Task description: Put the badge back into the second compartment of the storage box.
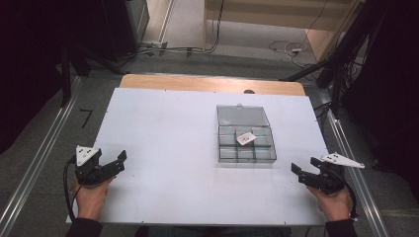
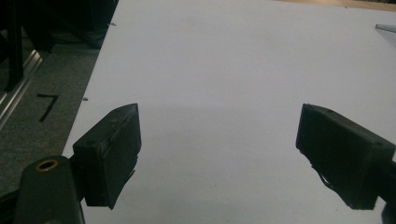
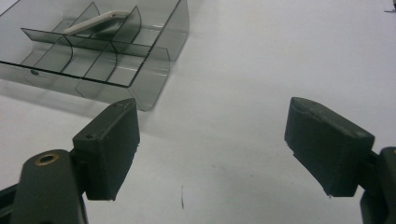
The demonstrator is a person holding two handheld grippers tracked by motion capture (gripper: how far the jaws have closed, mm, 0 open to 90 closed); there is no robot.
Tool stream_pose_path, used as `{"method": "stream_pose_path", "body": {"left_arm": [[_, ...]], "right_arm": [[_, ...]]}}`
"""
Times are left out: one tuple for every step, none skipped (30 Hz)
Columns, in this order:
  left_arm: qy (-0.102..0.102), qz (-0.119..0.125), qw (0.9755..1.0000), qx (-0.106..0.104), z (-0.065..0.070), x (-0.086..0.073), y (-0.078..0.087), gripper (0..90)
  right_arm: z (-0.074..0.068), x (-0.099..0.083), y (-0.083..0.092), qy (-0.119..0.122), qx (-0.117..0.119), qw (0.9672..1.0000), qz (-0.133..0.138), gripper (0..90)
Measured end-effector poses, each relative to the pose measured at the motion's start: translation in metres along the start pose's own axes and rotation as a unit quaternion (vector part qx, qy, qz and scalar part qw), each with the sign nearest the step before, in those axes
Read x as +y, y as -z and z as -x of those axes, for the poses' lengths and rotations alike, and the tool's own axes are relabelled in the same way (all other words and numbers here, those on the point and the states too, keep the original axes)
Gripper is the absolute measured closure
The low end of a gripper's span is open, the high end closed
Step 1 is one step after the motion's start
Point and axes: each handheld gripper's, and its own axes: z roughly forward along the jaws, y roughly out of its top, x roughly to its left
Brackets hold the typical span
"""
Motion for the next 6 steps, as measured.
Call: {"method": "stream_pose_path", "body": {"left_arm": [[0.000,0.000,1.0000,0.000,0.0000,0.0000,0.0000,14.7],[0.000,0.000,1.0000,0.000,0.0000,0.0000,0.0000,14.7],[0.000,0.000,1.0000,0.000,0.0001,0.0000,-0.0001,14.7],[0.000,0.000,1.0000,0.000,0.0001,0.0001,0.0001,14.6],[0.000,0.000,1.0000,0.001,0.0002,0.0000,0.0004,14.7],[0.001,0.001,1.0000,0.001,0.0002,0.0000,0.0006,14.7]], "right_arm": [[0.0015,-0.0010,0.0009,-0.001,-0.001,1.0000,0.000,16.9],[0.0030,-0.0021,0.0020,-0.003,-0.004,1.0000,-0.001,16.8],[0.0046,-0.0032,0.0029,-0.003,-0.006,1.0000,0.001,16.8],[0.0059,-0.0044,0.0041,-0.005,-0.010,0.9999,0.001,16.8],[0.0074,-0.0056,0.0054,-0.006,-0.013,0.9999,0.000,16.3],[0.0089,-0.0063,0.0065,-0.010,-0.015,0.9998,0.000,15.2]]}}
